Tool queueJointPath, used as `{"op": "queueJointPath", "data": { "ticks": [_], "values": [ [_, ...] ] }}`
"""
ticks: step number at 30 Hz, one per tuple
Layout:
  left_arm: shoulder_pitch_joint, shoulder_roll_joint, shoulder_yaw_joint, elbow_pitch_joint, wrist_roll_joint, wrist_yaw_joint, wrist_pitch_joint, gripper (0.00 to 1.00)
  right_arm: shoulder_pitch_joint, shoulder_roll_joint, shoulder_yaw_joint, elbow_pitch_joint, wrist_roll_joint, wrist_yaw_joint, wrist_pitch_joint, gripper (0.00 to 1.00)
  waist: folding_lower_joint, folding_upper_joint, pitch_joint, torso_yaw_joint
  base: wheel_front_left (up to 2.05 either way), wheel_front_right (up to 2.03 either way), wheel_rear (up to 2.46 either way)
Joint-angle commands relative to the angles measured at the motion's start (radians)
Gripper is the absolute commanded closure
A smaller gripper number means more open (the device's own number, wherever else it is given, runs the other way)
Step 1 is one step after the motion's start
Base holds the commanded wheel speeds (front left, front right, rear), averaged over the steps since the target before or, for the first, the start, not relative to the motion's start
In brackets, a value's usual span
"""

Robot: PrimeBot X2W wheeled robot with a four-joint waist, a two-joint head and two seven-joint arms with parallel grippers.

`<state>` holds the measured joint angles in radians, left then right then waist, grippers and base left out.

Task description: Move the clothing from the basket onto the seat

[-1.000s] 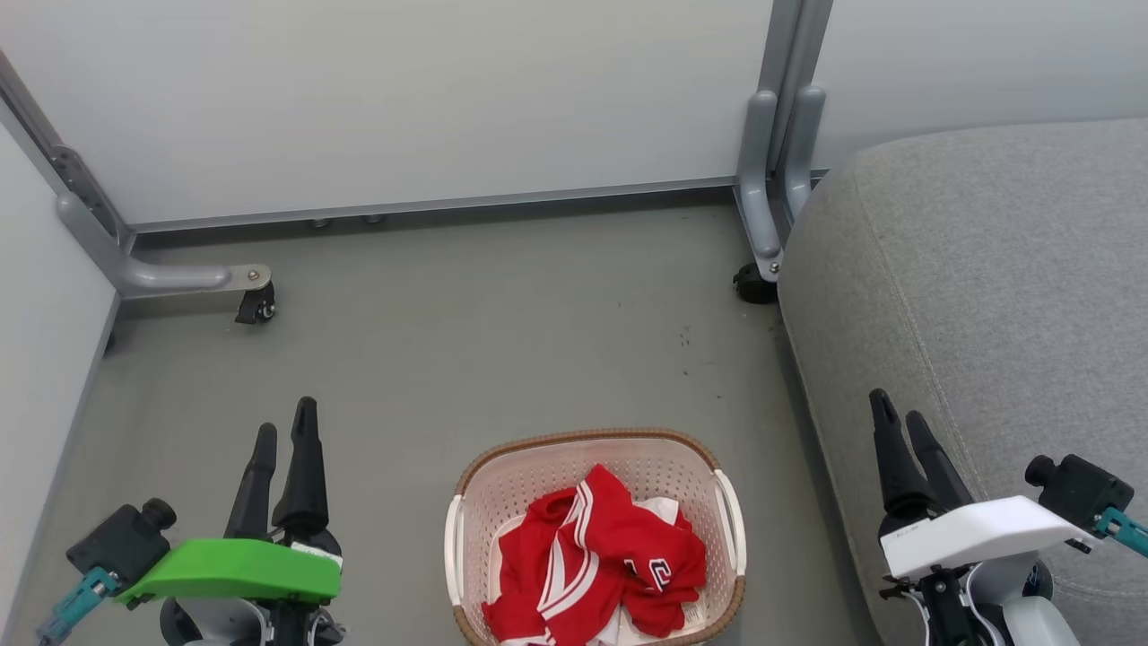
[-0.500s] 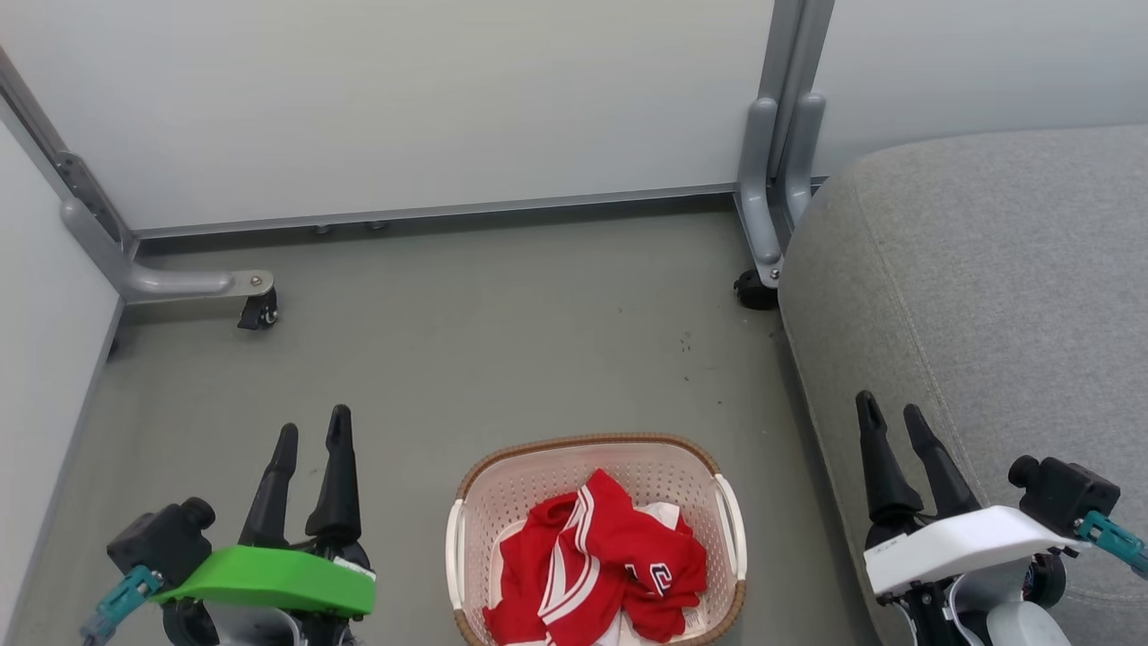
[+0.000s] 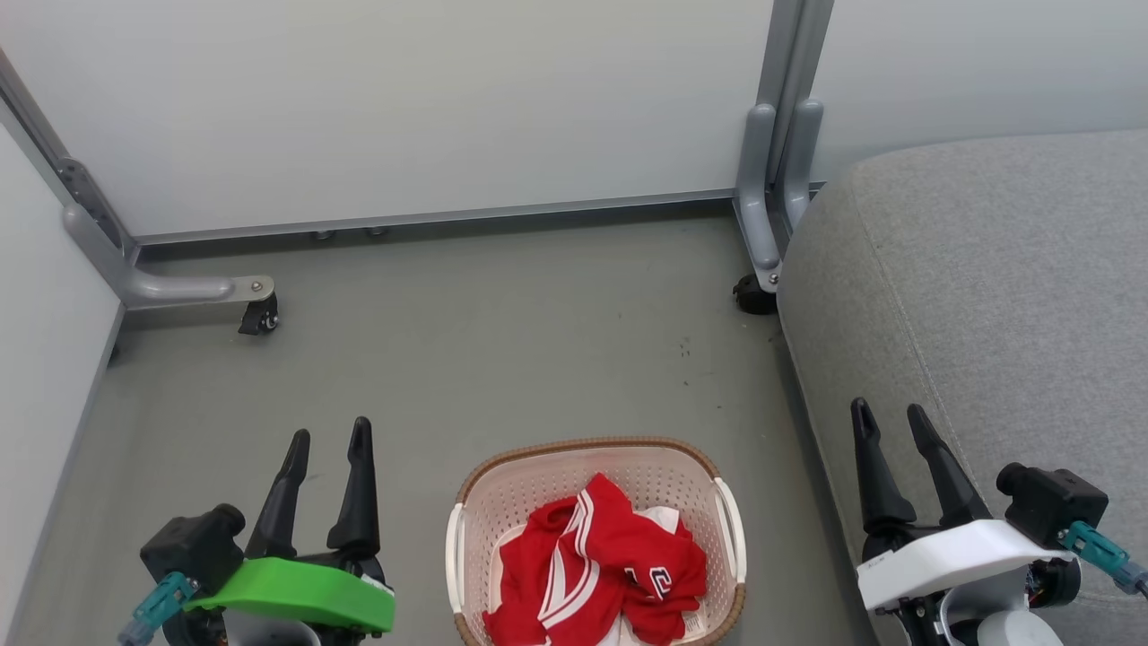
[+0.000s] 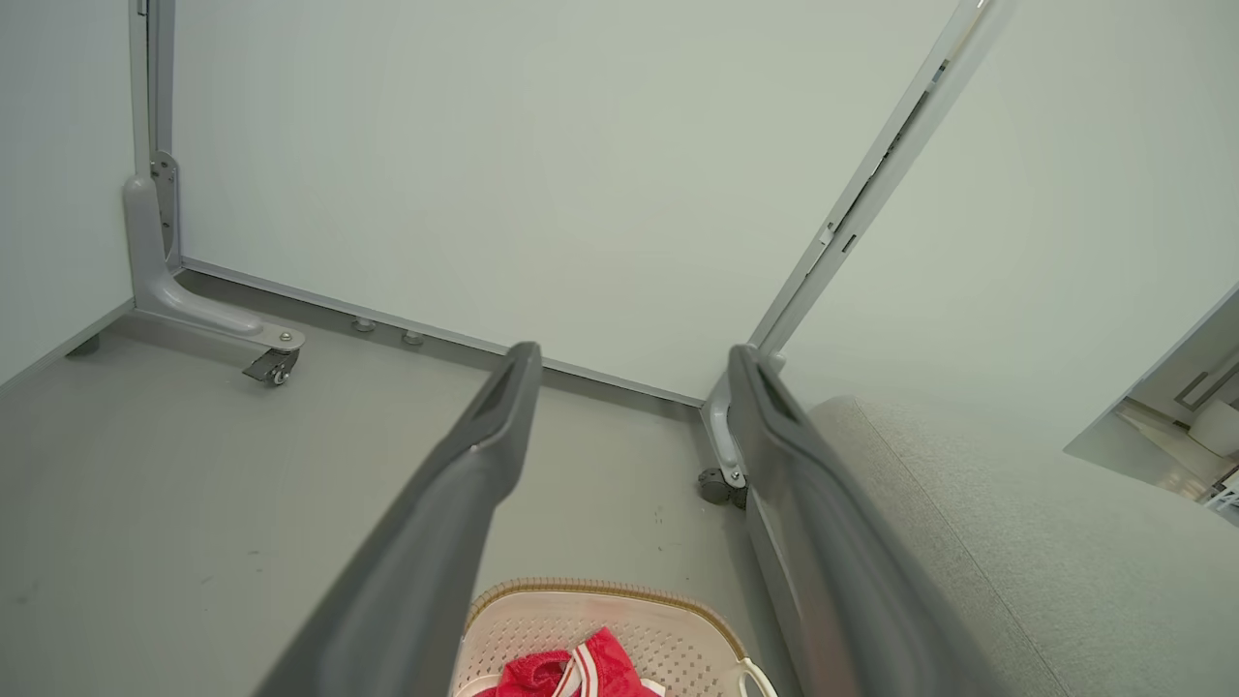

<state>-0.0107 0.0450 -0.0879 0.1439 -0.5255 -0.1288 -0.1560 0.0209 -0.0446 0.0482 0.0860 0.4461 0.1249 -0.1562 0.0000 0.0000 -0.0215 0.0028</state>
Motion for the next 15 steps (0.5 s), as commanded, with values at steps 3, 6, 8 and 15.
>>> {"op": "queueJointPath", "data": {
  "ticks": [3,6,8,15],
  "values": [
    [0.001,0.006,-0.007,-0.006,0.051,-0.002,-0.015,0.0,0.014,-0.006,0.009,-0.018,-0.048,0.006,-0.016,0.0,0.0,0.0,-0.003,-0.001,0.0,0.0,0.0],
    [0.006,0.006,-0.013,-0.007,0.081,-0.002,-0.023,0.0,0.014,-0.006,0.014,-0.02,-0.073,0.006,-0.023,0.0,0.0,0.0,-0.006,-0.002,0.0,0.0,0.0],
    [0.008,0.006,-0.016,-0.008,0.098,-0.002,-0.027,0.0,0.015,-0.006,0.018,-0.023,-0.091,0.006,-0.028,0.0,0.0,0.0,-0.008,-0.003,0.0,0.0,0.0],
    [0.011,0.007,-0.04,0.011,0.166,-0.002,-0.043,0.0,0.024,-0.006,0.023,-0.023,-0.143,0.006,-0.043,0.0,0.0,0.0,-0.01,-0.006,0.0,0.0,0.0]
  ]
}}
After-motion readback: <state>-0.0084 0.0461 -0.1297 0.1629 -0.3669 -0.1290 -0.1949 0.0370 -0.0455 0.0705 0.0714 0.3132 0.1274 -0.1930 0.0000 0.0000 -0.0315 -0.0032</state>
